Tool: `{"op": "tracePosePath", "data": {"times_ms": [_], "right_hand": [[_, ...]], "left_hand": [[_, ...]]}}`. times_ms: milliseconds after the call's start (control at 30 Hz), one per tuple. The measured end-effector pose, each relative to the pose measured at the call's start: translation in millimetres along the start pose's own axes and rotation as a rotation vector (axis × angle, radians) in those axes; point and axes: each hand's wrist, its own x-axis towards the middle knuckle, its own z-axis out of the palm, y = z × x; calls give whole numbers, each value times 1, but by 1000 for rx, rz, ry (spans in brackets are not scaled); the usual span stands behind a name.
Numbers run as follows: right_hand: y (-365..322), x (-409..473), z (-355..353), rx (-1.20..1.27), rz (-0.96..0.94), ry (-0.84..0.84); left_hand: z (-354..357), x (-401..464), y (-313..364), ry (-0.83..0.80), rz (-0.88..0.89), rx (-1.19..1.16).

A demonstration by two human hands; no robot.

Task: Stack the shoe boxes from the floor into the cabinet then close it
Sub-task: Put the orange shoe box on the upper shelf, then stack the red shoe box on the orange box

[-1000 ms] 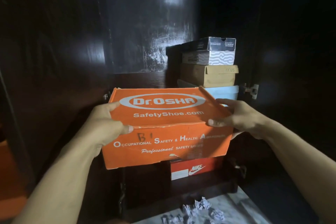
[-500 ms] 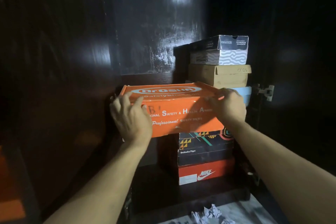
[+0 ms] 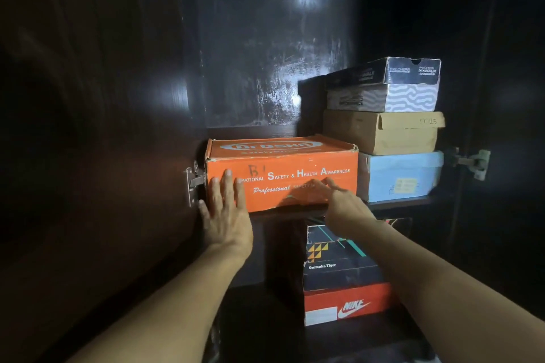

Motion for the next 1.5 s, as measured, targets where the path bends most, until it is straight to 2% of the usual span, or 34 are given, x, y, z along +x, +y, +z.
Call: {"op": "tracePosePath", "data": {"times_ms": [167, 333, 533, 667, 967, 1233, 1367, 1500], "right_hand": [[0, 20, 13, -49, -42, -68], [1, 19, 4, 1, -64, -66], [26, -19, -34, 28, 31, -33], [63, -66, -71, -78, 77, -39], [182, -223, -137, -51, 434, -108], [292, -373, -155, -24, 826, -131], [345, -441, -143, -35, 1007, -147], [386, -497, -131, -112, 1124, -128]], "left_hand": [[4, 11, -3, -164, -53, 23], [-2, 3, 9, -196, -31, 13], [-23, -13, 51, -165, 157, -87], [-41, -31, 95, -342, 352, -255], [-71, -118, 244, -661, 769, -391], [-59, -230, 371, -865, 1083, -440], [-38, -285, 417, -978, 1179, -452], [-5, -334, 460, -1096, 1189, -494]]}}
